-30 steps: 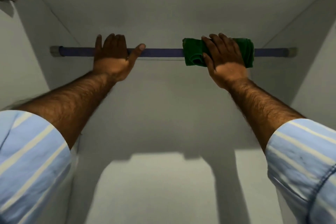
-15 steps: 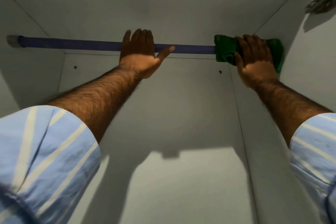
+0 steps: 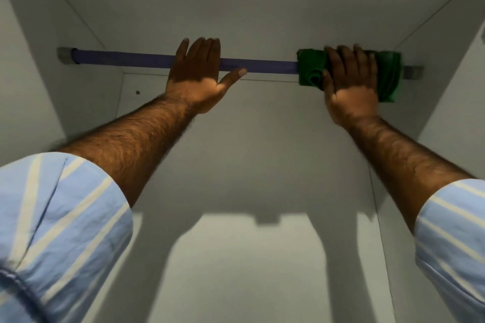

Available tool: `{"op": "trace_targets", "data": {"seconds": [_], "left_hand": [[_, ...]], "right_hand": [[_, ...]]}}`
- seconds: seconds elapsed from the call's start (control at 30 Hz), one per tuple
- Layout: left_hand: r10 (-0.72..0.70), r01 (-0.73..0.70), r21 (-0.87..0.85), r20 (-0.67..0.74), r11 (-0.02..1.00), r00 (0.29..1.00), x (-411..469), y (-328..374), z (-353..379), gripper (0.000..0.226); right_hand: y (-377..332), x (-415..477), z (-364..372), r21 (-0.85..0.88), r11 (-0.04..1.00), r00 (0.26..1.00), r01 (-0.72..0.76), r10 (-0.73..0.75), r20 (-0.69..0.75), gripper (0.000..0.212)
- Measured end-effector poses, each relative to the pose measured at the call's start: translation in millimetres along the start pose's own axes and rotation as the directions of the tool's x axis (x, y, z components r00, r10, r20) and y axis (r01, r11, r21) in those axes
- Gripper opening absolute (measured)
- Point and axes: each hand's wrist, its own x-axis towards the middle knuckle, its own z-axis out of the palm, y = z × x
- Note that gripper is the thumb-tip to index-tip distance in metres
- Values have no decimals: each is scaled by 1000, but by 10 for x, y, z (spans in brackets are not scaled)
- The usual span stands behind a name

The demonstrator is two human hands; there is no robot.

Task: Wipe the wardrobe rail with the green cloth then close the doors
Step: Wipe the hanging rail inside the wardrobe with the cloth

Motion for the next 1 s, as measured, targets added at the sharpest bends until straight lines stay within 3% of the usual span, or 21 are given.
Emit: {"op": "trace_targets", "data": {"seconds": [0.1,0.3,0.5,0.67,0.77,0.87,1.0], "left_hand": [[-35,35,-6,-30,999,999,-63,-308,13,112],[-71,70,-39,-41,997,997,-172,-1008,-38,120],[-175,172,-47,-92,984,980,-333,-1607,-38,98],[-166,156,-93,-105,983,981,-344,-1737,-74,89],[-192,171,-175,-111,970,975,-324,-1717,-134,82],[-226,194,-331,-60,923,972,-319,-1689,-217,91],[-321,298,-456,27,839,947,-235,-1662,-269,66]], "right_hand": [[-412,64,8,7,1000,1000,30,-30,6,60],[-1170,146,61,59,995,997,77,-77,6,60],[-1874,224,89,104,984,989,145,-145,-9,59],[-2467,263,95,149,968,979,201,-202,-9,59],[-2792,281,103,182,959,976,217,-220,-7,60],[-3058,300,104,217,946,969,239,-246,6,61],[-3203,297,50,237,939,962,251,-269,50,60]]}}
